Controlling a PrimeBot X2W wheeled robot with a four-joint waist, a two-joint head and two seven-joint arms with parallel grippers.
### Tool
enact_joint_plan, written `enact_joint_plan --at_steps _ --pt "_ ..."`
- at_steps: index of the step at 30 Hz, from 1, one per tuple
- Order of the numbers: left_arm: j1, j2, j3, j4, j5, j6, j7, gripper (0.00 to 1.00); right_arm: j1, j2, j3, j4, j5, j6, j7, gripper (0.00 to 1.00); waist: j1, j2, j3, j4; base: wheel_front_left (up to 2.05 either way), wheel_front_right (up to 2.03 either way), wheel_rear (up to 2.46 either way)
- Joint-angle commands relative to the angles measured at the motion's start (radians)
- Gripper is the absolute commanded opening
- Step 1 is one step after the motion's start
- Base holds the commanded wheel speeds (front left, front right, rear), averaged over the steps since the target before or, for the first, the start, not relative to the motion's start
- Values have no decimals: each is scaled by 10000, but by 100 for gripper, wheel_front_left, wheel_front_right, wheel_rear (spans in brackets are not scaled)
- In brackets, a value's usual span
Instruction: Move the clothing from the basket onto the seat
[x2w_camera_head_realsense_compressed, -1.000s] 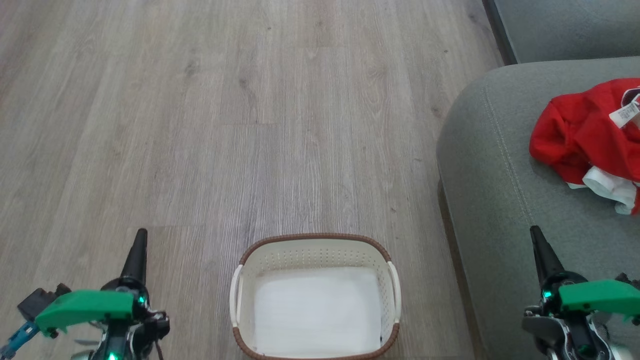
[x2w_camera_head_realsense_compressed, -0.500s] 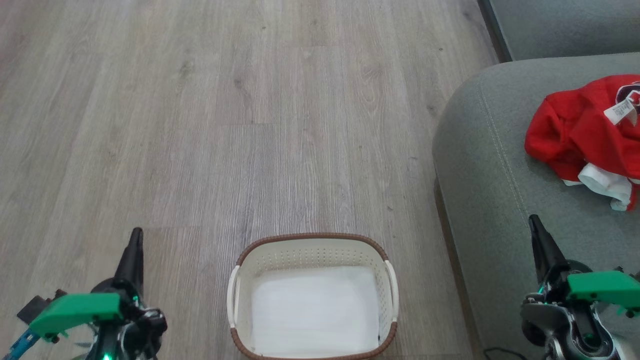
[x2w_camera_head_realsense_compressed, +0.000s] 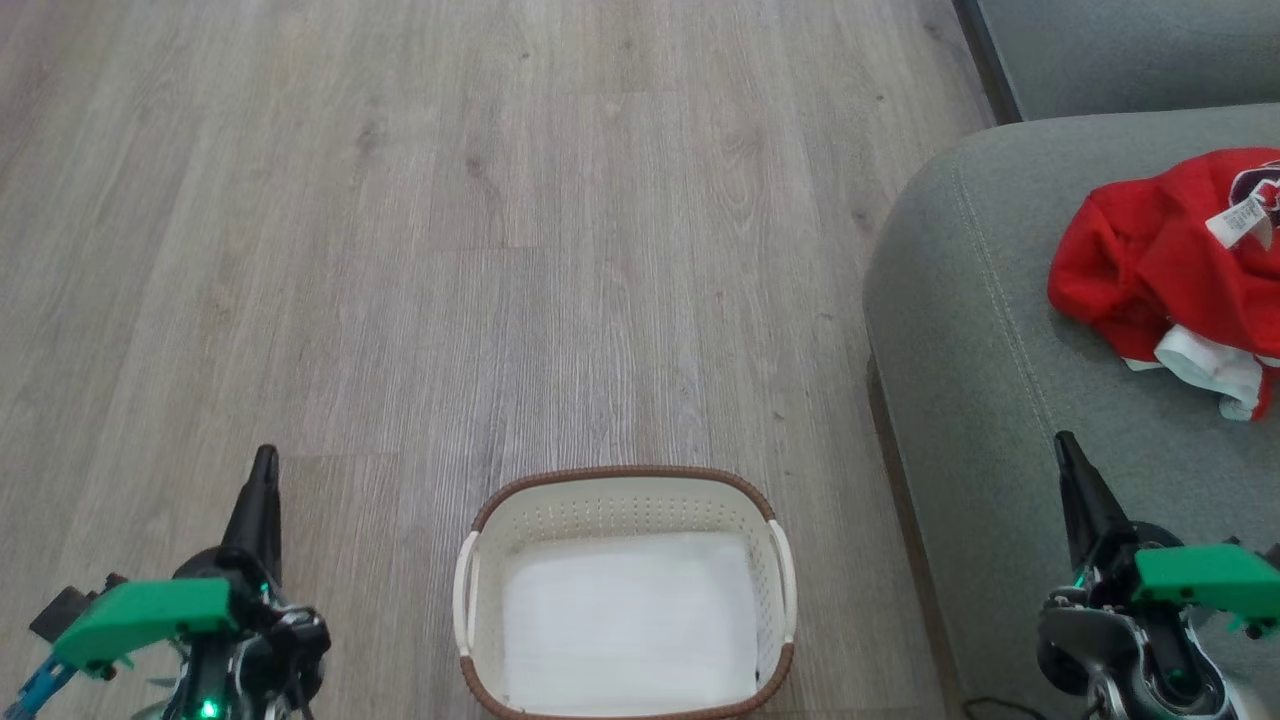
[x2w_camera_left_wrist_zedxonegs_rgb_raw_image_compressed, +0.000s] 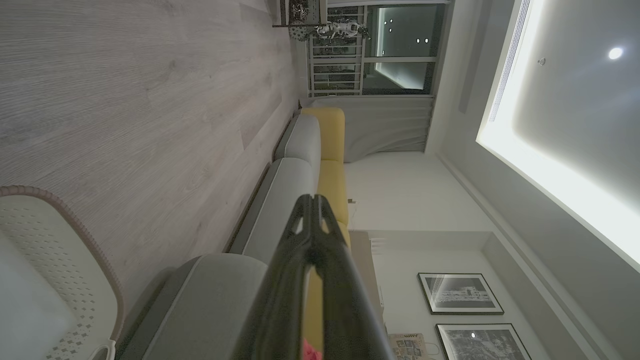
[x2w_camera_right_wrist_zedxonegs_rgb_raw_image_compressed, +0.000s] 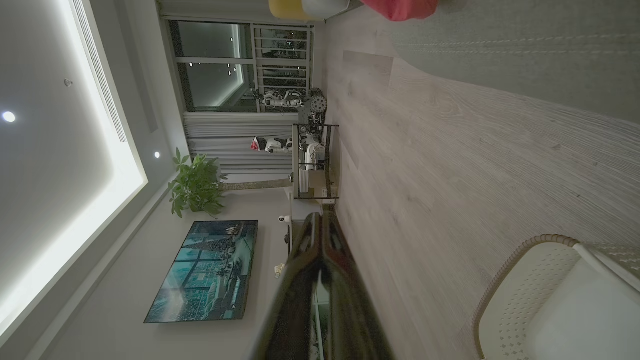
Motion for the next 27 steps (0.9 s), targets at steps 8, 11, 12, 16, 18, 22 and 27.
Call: enact_joint_plan --at_steps 8,11,12,16,18,22,27 --pt "-489 45 358 -266 -29 -67 62 0 -541 5 155 -326 57 -2 57 0 0 0 0 1 0 0 0" --pt "-489 44 359 -266 -27 -67 64 0 -541 6 154 -326 56 -2 58 0 0 0 0 1 0 0 0" --pt "-489 44 360 -266 -27 -67 64 0 -541 6 153 -326 55 -2 59 0 0 0 0 1 0 0 0" --pt "-489 43 362 -266 -25 -67 65 0 -541 7 151 -326 54 -2 60 0 0 0 0 1 0 0 0" --pt "-490 42 362 -266 -25 -67 66 0 -542 8 151 -326 53 -2 61 0 0 0 0 1 0 0 0" --pt "-490 41 364 -266 -23 -67 68 0 -542 9 149 -326 52 -2 62 0 0 0 0 1 0 0 0" --pt "-490 40 366 -266 -22 -67 69 0 -542 10 147 -326 50 -2 63 0 0 0 0 1 0 0 0"
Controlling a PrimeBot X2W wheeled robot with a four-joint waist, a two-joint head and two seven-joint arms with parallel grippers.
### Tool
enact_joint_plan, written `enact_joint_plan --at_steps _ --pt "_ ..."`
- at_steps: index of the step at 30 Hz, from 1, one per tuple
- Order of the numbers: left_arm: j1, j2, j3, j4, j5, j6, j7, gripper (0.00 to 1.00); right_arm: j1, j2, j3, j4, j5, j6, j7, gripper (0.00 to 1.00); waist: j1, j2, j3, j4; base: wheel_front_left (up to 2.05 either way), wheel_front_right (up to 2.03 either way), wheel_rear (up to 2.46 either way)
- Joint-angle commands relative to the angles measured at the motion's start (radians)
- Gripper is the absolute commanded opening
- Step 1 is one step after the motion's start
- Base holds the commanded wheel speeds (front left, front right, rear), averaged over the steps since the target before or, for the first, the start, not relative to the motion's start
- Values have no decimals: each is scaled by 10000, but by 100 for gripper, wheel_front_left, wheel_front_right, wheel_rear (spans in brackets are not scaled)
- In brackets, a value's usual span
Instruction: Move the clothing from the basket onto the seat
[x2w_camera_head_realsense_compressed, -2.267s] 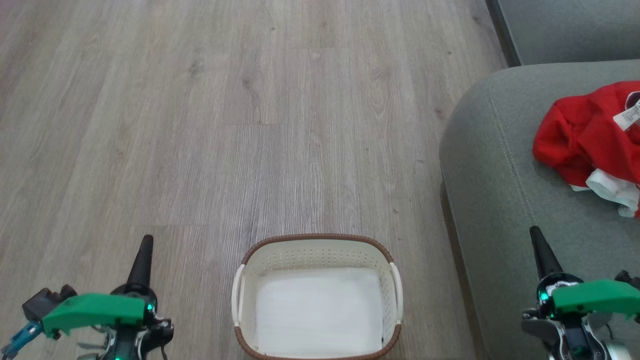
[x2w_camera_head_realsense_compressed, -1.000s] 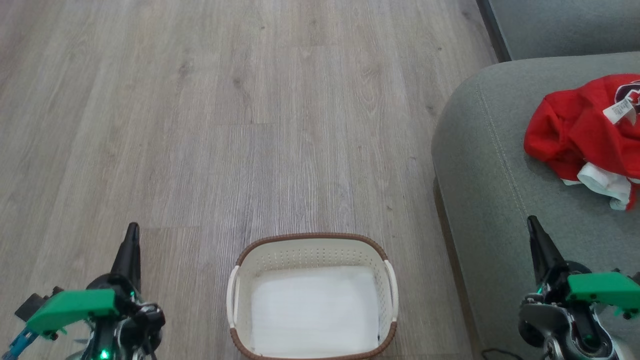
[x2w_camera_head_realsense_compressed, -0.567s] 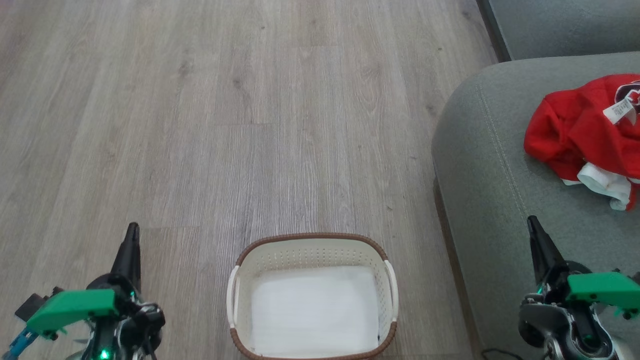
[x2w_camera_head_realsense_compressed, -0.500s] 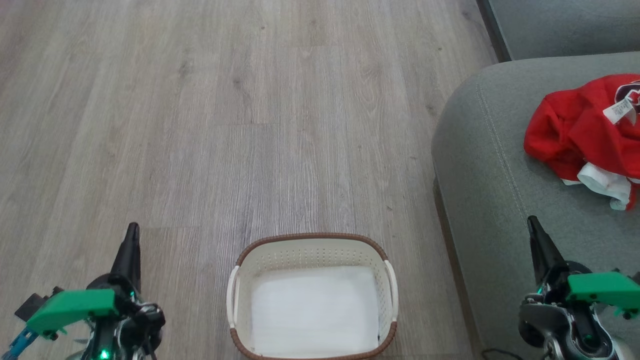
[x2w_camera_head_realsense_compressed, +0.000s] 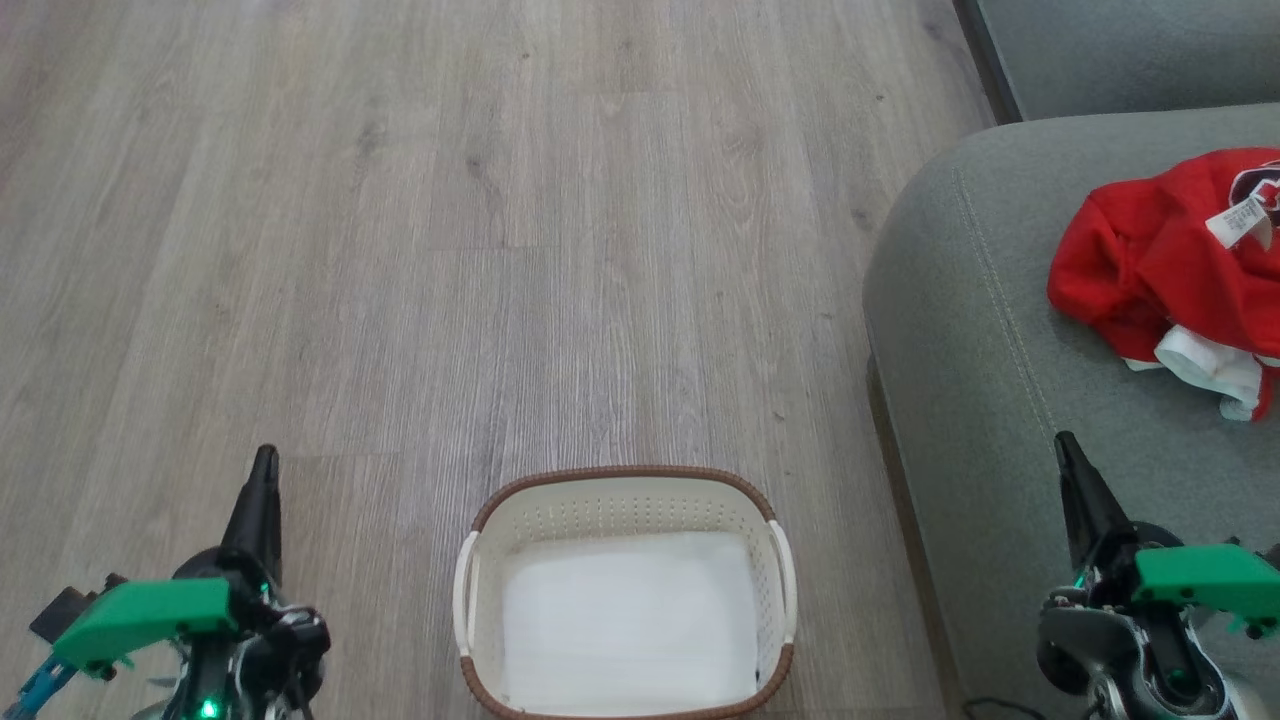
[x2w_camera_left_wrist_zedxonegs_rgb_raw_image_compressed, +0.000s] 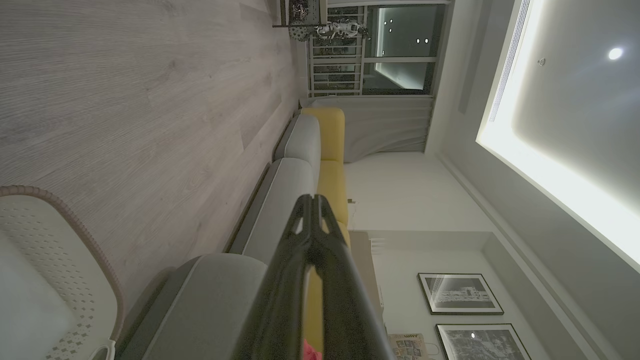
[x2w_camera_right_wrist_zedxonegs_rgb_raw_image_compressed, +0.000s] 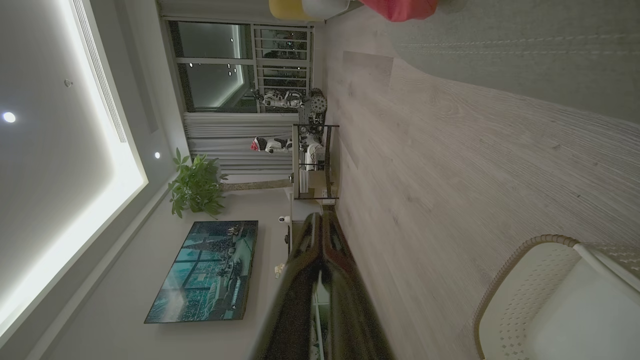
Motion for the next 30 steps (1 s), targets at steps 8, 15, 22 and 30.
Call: enact_joint_plan --at_steps 8,15,22,30 --pt "-490 44 365 -266 -20 -67 71 0 -542 8 155 -326 49 -2 65 0 0 0 0 0 0 0 0" --pt "-490 42 367 -266 -18 -67 73 0 -542 9 153 -326 47 -2 67 0 0 0 0 0 0 0 0" --pt "-490 41 369 -266 -16 -67 75 0 -542 10 151 -326 45 -2 68 0 0 0 0 0 0 0 0" --pt "-490 39 371 -267 -14 -67 76 0 -543 11 149 -325 44 -2 70 0 0 0 0 0 0 0 0"
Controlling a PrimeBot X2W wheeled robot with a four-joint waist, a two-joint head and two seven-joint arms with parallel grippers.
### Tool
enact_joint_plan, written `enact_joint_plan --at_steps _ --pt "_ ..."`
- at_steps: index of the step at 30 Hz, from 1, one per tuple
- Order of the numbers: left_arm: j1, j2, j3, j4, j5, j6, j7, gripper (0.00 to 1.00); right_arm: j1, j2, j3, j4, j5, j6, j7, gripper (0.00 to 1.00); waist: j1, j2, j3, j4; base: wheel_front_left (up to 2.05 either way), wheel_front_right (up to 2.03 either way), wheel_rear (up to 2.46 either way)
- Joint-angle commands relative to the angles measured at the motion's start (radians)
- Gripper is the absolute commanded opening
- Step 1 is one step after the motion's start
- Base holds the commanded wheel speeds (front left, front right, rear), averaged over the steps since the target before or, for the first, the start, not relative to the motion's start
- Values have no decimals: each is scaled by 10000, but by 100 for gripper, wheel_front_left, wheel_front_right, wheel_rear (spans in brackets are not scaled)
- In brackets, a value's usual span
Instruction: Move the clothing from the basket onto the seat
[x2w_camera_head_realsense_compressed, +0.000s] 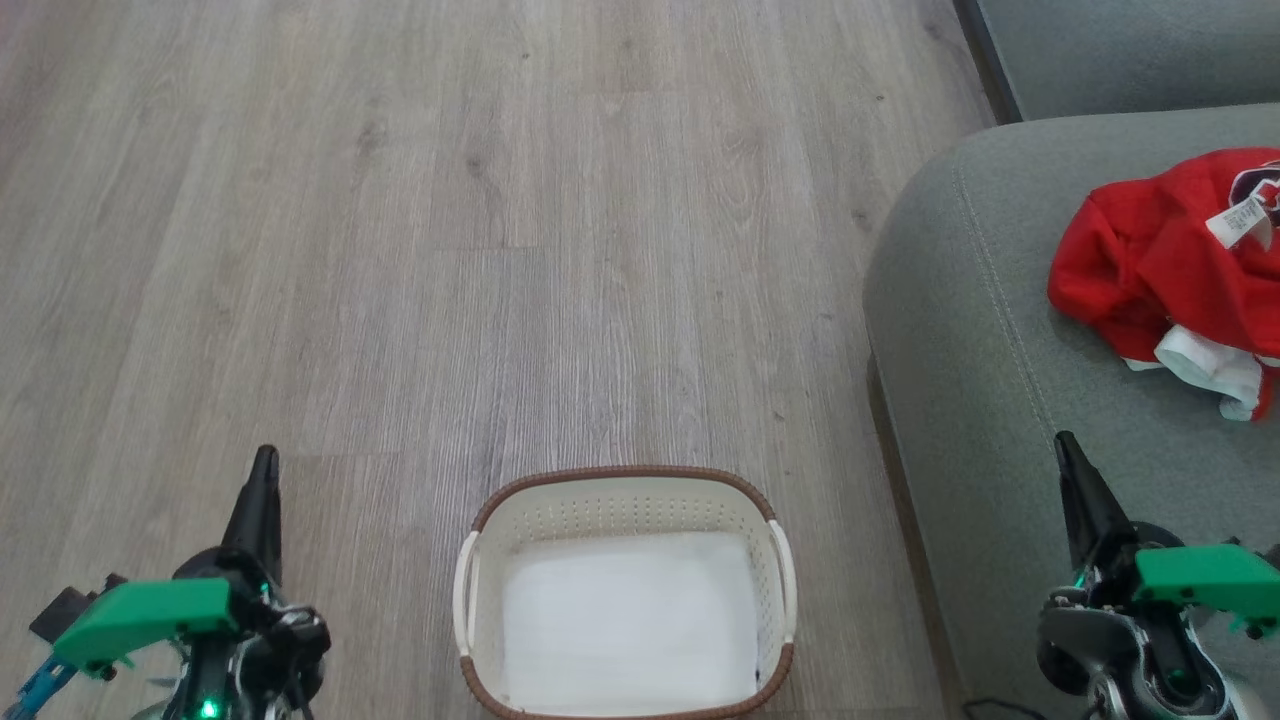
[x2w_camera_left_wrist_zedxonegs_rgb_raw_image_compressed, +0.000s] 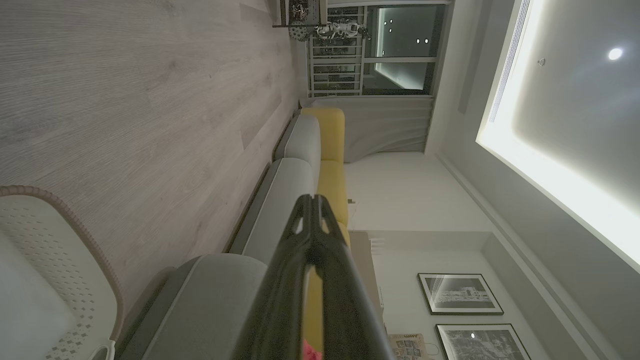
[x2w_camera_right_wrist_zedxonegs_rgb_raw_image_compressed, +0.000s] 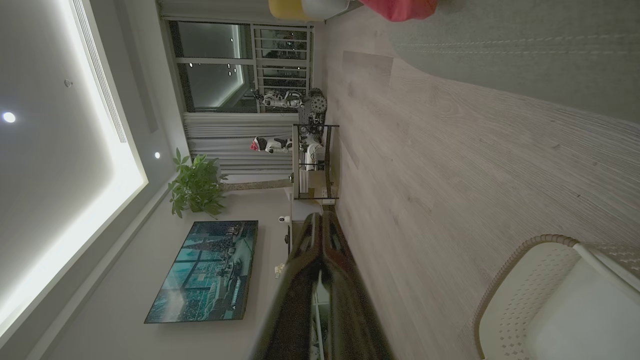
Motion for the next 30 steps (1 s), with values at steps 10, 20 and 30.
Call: enact_joint_plan --at_steps 10,20,30 --pt "-490 42 368 -267 -13 -67 76 0 -543 9 157 -327 42 -2 60 0 0 0 0 0 0 0 0" --pt "-491 41 369 -267 -11 -67 78 0 -543 10 155 -327 41 -2 61 0 0 0 0 0 0 0 0" --pt "-491 39 371 -267 -10 -67 79 0 -543 11 153 -327 40 -2 62 0 0 0 0 0 0 0 0"
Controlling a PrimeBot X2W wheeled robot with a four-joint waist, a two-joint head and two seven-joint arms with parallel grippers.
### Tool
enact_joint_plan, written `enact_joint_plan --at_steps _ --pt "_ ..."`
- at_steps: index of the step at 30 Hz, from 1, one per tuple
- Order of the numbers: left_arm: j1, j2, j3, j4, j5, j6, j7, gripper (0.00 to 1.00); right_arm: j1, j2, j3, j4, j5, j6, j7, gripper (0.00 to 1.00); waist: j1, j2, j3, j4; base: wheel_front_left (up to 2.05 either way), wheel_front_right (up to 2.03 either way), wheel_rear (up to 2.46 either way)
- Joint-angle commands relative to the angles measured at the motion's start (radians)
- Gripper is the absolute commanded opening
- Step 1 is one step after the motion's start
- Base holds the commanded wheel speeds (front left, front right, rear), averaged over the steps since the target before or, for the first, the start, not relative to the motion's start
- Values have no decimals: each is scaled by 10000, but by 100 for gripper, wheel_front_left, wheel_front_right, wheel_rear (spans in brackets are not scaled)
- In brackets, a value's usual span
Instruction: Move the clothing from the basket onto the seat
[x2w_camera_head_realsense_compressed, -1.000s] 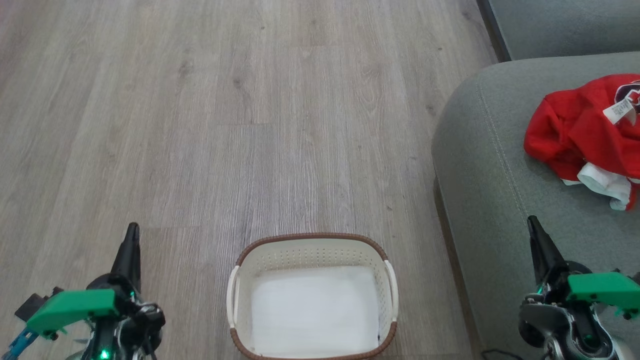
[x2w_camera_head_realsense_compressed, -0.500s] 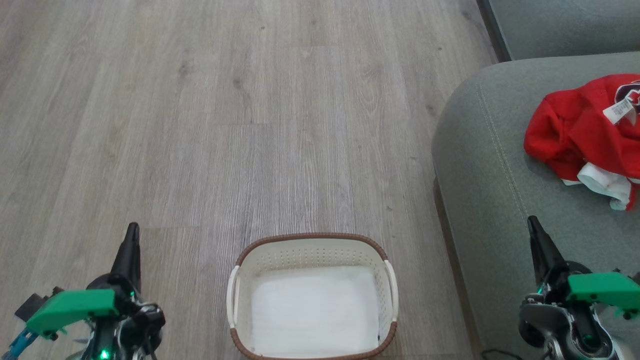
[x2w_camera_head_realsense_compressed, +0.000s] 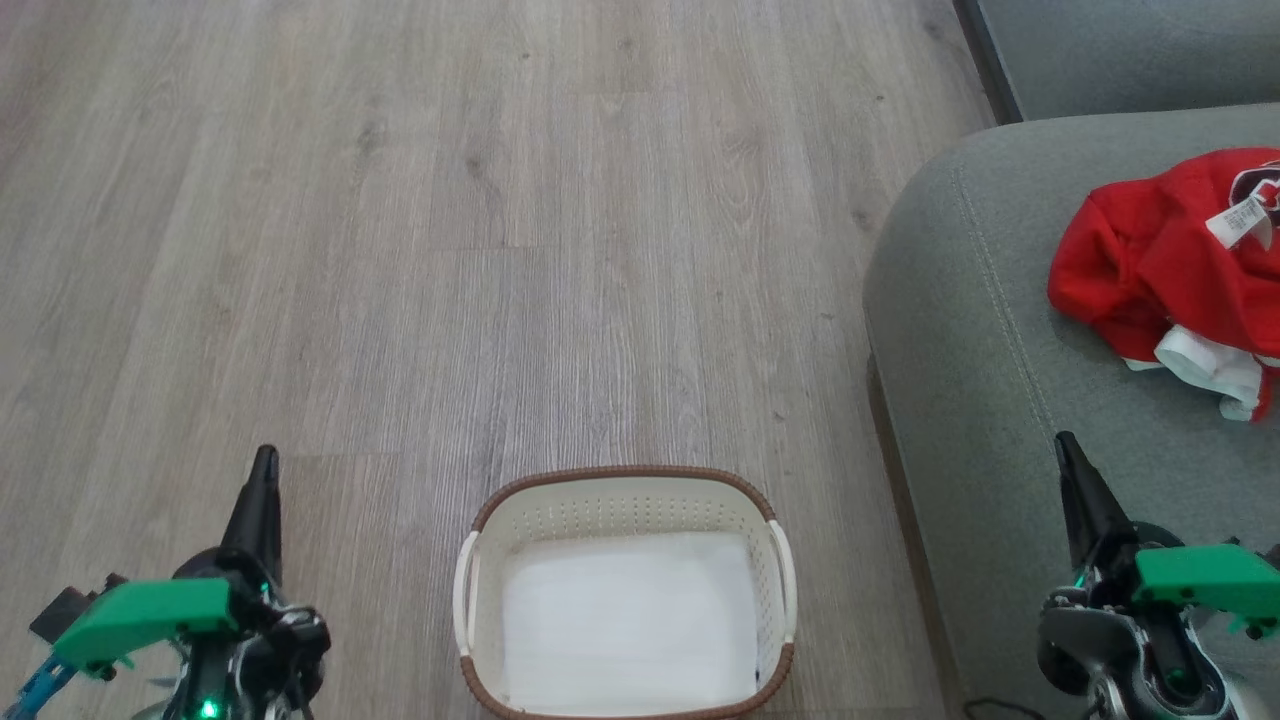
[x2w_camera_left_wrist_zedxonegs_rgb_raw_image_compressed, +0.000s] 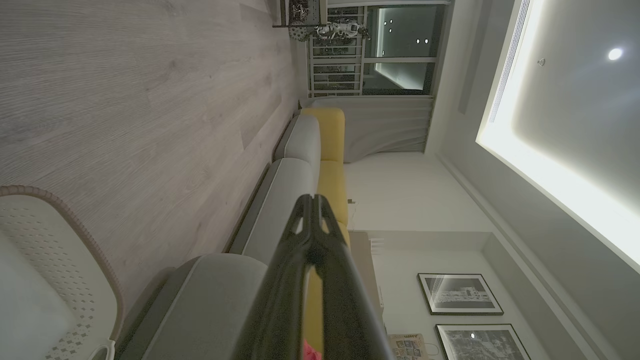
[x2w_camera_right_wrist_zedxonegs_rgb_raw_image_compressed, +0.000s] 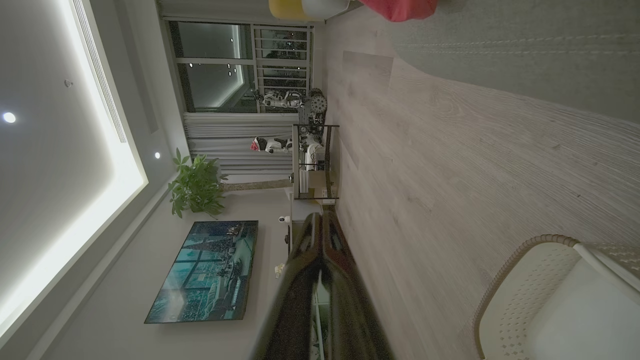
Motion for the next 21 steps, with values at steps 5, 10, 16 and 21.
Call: enact_joint_plan --at_steps 5,10,16,21 --pt "-491 43 370 -267 -9 -67 79 0 -543 8 157 -329 39 -2 63 0 0 0 0 0 0 0 0" --pt "-491 42 371 -267 -9 -67 80 0 -543 8 156 -329 39 -2 63 0 0 0 0 0 0 0 0" --pt "-491 42 371 -267 -8 -67 81 0 -543 9 155 -329 38 -2 64 0 0 0 0 0 0 0 0" --pt "-491 41 372 -267 -7 -67 81 0 -543 9 155 -329 38 -2 64 0 0 0 0 0 0 0 0"
